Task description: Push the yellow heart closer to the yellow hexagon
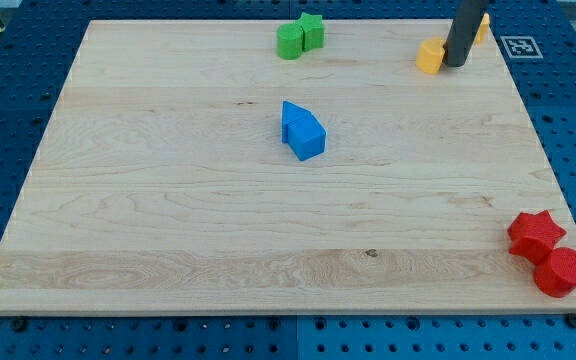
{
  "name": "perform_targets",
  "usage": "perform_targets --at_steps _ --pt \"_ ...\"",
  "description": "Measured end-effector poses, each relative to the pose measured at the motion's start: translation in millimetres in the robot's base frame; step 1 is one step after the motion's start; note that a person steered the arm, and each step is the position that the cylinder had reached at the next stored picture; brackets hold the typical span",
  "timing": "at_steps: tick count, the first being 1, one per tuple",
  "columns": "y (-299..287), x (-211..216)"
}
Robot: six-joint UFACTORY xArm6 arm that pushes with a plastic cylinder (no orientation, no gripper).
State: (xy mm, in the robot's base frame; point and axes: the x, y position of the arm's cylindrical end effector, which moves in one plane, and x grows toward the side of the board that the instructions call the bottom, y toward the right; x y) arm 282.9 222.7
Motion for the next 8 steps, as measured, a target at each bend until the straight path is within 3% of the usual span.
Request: perform_targets --at_steps 2,3,5,8 --pt "-4 70" --pt "-31 73" --pt "-51 32" --pt "-22 -31"
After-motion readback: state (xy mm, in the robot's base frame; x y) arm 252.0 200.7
